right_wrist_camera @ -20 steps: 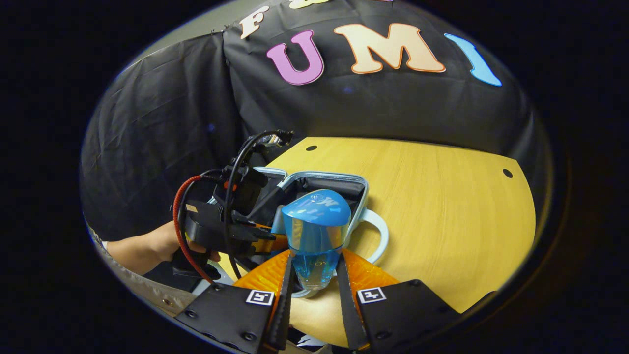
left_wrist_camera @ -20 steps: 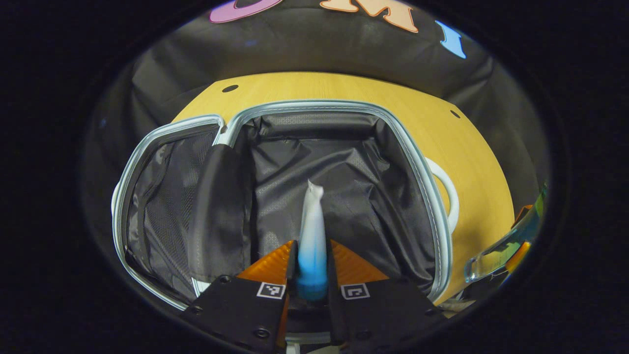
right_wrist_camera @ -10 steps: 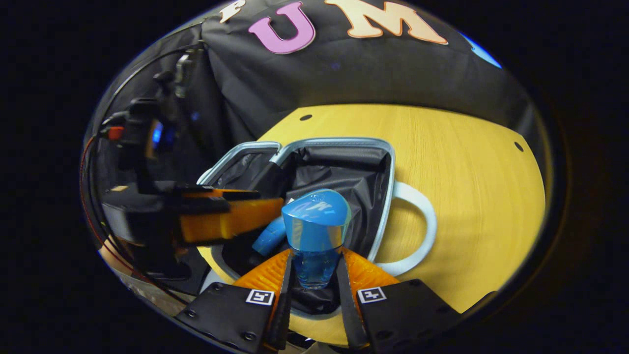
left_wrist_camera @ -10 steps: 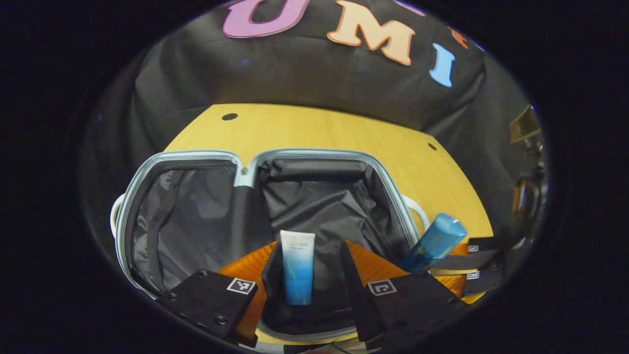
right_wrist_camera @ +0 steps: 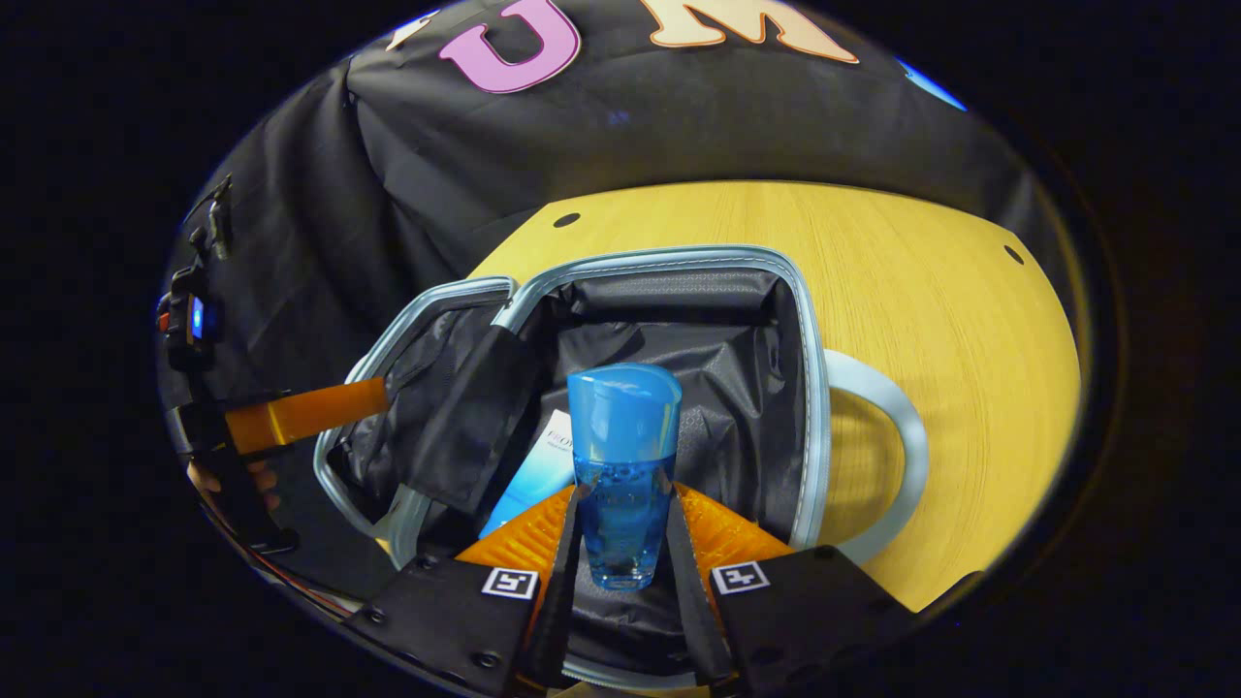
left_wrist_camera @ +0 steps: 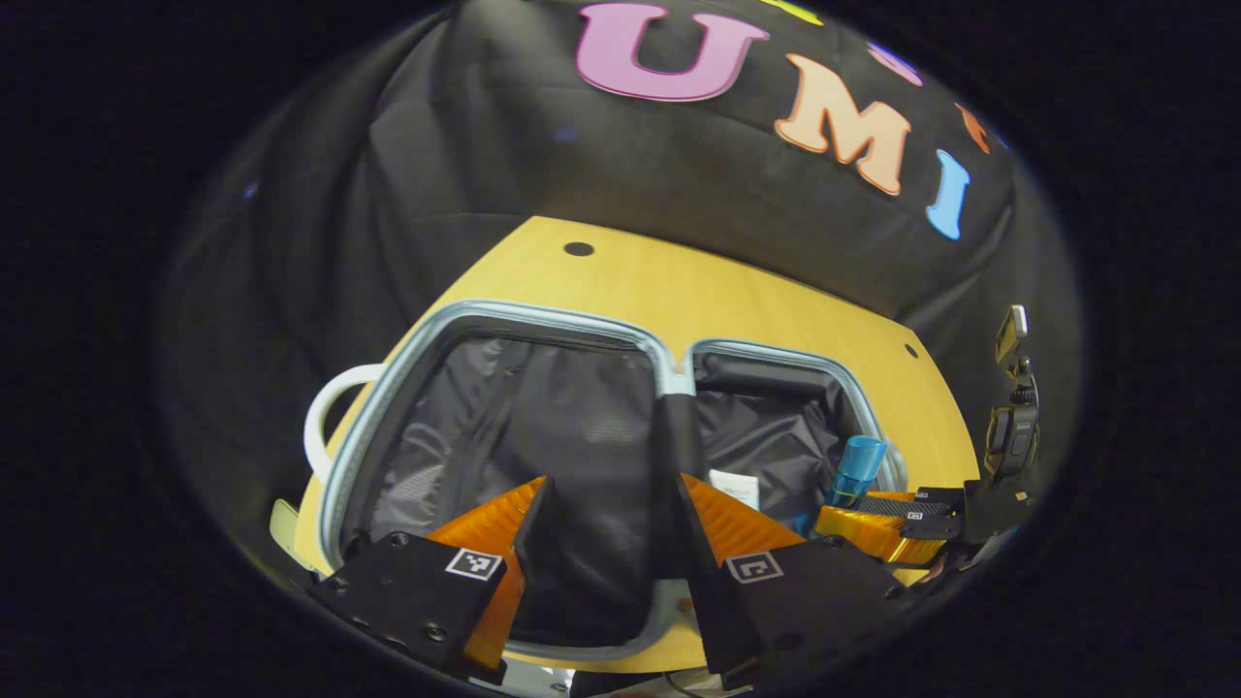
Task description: First open the suitcase, pack the skin care products into it, and then close the suitcase.
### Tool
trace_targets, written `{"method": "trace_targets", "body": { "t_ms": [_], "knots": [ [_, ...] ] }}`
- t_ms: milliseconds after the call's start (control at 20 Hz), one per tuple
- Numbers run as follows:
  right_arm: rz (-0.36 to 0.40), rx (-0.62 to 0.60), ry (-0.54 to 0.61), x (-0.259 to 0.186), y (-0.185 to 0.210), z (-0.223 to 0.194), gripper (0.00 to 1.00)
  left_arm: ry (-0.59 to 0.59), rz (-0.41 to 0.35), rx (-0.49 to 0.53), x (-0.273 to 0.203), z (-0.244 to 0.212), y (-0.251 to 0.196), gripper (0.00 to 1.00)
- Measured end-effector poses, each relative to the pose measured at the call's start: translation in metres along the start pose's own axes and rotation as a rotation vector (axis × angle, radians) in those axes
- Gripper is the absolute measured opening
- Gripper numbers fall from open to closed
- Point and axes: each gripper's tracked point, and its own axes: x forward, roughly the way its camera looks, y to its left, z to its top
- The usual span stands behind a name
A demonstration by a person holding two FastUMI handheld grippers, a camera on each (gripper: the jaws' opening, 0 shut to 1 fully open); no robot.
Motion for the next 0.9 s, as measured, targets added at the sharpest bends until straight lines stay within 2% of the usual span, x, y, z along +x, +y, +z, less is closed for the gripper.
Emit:
{"method": "trace_targets", "body": {
  "t_ms": [50, 100, 150, 250, 300, 350, 600, 650, 700, 850, 900],
  "knots": [
    [0.002, 0.000, -0.014, 0.001, 0.003, 0.005, 0.48, -0.001, 0.013, -0.011, 0.001, 0.002, 0.011, 0.74],
    [0.020, 0.005, -0.041, -0.001, 0.008, 0.015, 0.47, -0.012, 0.033, -0.019, -0.001, 0.009, 0.028, 0.73],
    [0.032, 0.004, -0.067, -0.004, 0.012, 0.024, 0.58, -0.023, 0.054, -0.026, -0.003, 0.014, 0.044, 0.69],
    [0.026, -0.022, -0.123, -0.011, 0.013, 0.044, 0.77, -0.050, 0.099, -0.049, -0.004, 0.031, 0.075, 0.69],
    [0.025, -0.033, -0.154, -0.015, 0.014, 0.054, 0.81, -0.061, 0.123, -0.069, -0.004, 0.039, 0.090, 0.69],
    [0.023, -0.036, -0.178, -0.018, 0.016, 0.062, 0.95, -0.069, 0.142, -0.084, -0.004, 0.043, 0.102, 0.69],
    [-0.002, -0.011, -0.264, -0.042, 0.013, 0.089, 0.98, -0.078, 0.262, -0.119, 0.002, 0.052, 0.176, 0.69],
    [-0.004, -0.009, -0.275, -0.047, 0.012, 0.092, 0.98, -0.076, 0.283, -0.119, 0.004, 0.051, 0.188, 0.73],
    [-0.013, -0.014, -0.289, -0.051, 0.010, 0.094, 0.98, -0.062, 0.303, -0.127, 0.007, 0.046, 0.199, 0.69],
    [-0.039, -0.029, -0.304, -0.057, 0.005, 0.094, 0.98, -0.018, 0.318, -0.166, 0.023, 0.035, 0.216, 0.68],
    [-0.038, -0.027, -0.300, -0.058, 0.005, 0.092, 0.98, 0.004, 0.313, -0.179, 0.030, 0.029, 0.218, 0.73]
  ]
}}
